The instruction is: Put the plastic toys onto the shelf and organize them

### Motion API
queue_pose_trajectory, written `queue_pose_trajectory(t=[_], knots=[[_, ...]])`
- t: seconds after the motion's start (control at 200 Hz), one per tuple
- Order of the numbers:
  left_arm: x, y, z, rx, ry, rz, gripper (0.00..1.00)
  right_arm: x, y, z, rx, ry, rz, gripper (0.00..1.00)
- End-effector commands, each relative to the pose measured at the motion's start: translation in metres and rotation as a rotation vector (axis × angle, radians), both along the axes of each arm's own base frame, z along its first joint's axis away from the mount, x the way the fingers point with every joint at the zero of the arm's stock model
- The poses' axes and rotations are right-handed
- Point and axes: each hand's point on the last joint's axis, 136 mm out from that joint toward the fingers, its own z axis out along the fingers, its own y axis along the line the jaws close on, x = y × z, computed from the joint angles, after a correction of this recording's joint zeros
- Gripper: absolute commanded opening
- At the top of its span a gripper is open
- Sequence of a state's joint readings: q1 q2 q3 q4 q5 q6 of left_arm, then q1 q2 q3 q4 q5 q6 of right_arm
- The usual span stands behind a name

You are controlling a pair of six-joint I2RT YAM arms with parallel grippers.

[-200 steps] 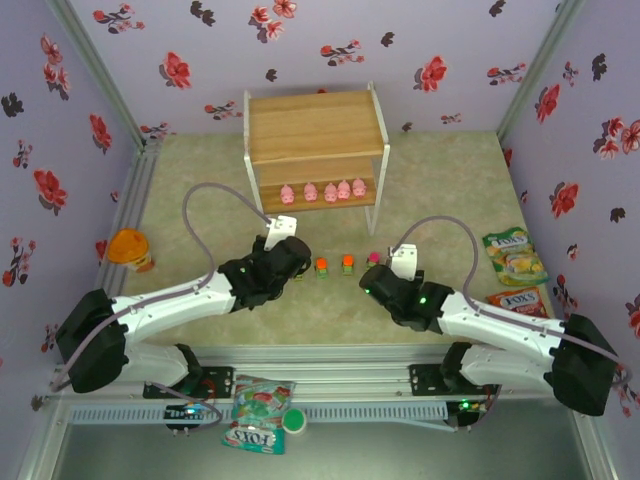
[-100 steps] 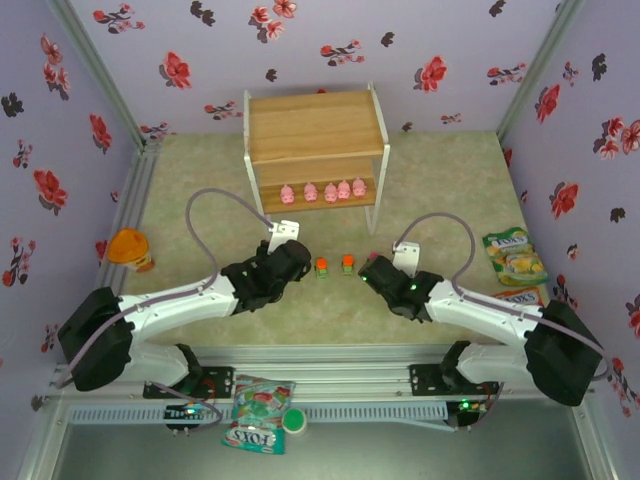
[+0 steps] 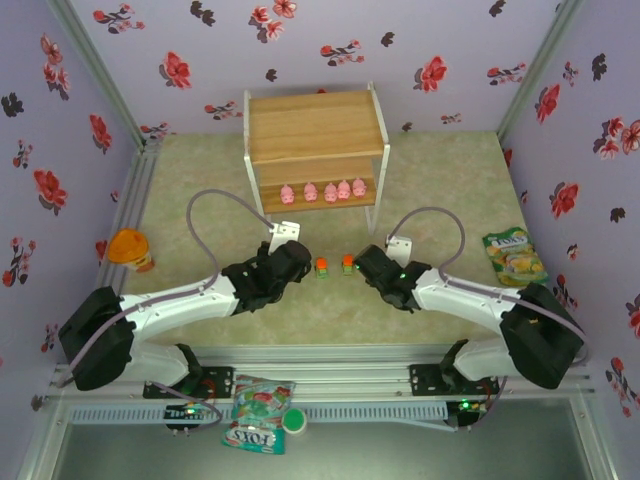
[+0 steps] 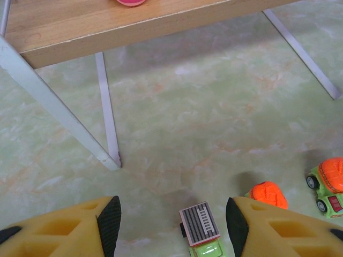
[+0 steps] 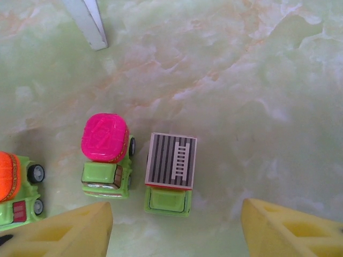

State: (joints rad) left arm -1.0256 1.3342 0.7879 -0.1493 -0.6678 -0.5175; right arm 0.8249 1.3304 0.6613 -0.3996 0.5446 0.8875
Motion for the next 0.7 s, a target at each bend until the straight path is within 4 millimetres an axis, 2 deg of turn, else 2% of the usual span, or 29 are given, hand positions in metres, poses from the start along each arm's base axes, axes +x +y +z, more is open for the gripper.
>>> queue_pose_trajectory(t=[0.0, 0.455, 0.695], knots=[[0.001, -0.001, 0.000, -0.012, 0.001, 0.006, 0.59, 0.007, 0.003, 0.002, 0.034, -0.007, -0.031, 0.64], [0.003, 0.004, -0.002, -0.009, 0.010, 0.019, 0.59, 0.014, 0.002, -0.012, 0.031, 0.010, -0.053, 0.53], [0.004, 0.004, -0.005, -0.009, 0.019, 0.016, 0.59, 0.016, 0.000, -0.020, 0.038, 0.012, -0.059, 0.52]])
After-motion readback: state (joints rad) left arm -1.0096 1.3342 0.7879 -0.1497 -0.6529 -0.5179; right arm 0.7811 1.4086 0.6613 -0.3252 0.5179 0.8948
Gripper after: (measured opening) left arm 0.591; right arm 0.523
